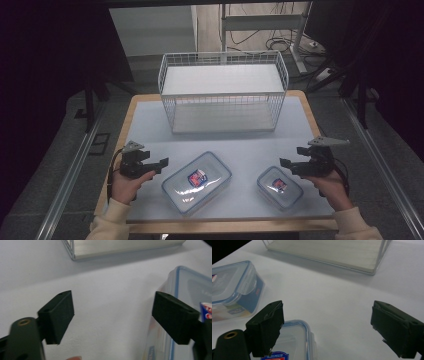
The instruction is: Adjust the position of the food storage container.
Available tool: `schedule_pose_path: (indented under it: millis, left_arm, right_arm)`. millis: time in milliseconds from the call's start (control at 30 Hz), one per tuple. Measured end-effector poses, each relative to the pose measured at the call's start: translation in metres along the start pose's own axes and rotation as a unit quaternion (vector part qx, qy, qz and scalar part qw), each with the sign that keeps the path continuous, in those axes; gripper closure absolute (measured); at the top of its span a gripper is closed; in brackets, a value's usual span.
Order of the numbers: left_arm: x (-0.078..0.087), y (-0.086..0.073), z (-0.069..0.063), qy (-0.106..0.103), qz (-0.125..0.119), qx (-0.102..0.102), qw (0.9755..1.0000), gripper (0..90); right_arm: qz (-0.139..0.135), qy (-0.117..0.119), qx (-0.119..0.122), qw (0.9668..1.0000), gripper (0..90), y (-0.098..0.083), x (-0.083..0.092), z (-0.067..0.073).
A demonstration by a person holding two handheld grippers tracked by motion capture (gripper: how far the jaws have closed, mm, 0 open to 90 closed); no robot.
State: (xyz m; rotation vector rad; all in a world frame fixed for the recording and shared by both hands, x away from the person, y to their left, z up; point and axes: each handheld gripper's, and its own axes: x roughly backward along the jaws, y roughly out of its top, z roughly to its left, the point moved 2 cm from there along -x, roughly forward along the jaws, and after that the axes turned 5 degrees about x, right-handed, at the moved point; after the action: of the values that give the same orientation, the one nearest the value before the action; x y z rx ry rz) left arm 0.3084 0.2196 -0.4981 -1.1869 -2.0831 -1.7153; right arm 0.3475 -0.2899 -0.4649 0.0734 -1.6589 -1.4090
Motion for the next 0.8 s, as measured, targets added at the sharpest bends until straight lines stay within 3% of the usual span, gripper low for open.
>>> schedule_pose_path:
  millis: [233, 300, 367, 400, 467, 500, 567, 633, 800]
  left_arm:
    - [0.015, -0.003, -0.007, -0.028, -0.017, 0.005, 0.9994, 34.7]
    - [0.020, -0.006, -0.011, -0.027, -0.015, 0.000, 0.9995, 54.6]
    - [0.026, -0.009, -0.014, -0.040, -0.010, -0.011, 0.9991, 73.2]
    - [0.030, -0.011, -0.016, -0.050, -0.007, -0.019, 0.9986, 73.2]
    - [0.043, -0.018, -0.020, -0.069, -0.001, -0.039, 0.9968, 88.5]
    - [0.043, -0.018, -0.020, -0.069, -0.001, -0.039, 0.9968, 90.0]
    - [0.050, -0.026, -0.021, -0.089, 0.010, -0.049, 0.9947, 90.0]
    - [0.059, -0.042, -0.022, -0.097, 0.029, -0.056, 0.9932, 90.0]
    - [0.069, -0.064, -0.019, -0.090, 0.048, -0.053, 0.9933, 90.0]
  right_arm:
    - [0.006, 0.005, 0.000, 1.0000, 12.9, -0.001, -0.001, 0.004]
    - [0.006, 0.005, 0.003, 1.0000, 13.0, 0.000, -0.001, 0.005]
    - [0.005, 0.005, 0.006, 1.0000, 13.3, 0.000, -0.001, 0.006]
    - [0.005, 0.005, 0.008, 0.9999, 13.5, 0.000, -0.001, 0.007]
    - [0.008, 0.005, 0.011, 0.9999, 14.1, -0.002, -0.001, 0.007]
    - [0.008, 0.005, 0.011, 0.9999, 14.1, -0.002, -0.001, 0.007]
    - [0.009, 0.004, 0.011, 0.9999, 14.5, -0.003, -0.002, 0.005]
    - [0.011, 0.001, 0.007, 0.9999, 15.1, -0.005, -0.003, 0.001]
    - [0.015, -0.004, 0.004, 0.9999, 15.6, -0.007, -0.004, -0.001]
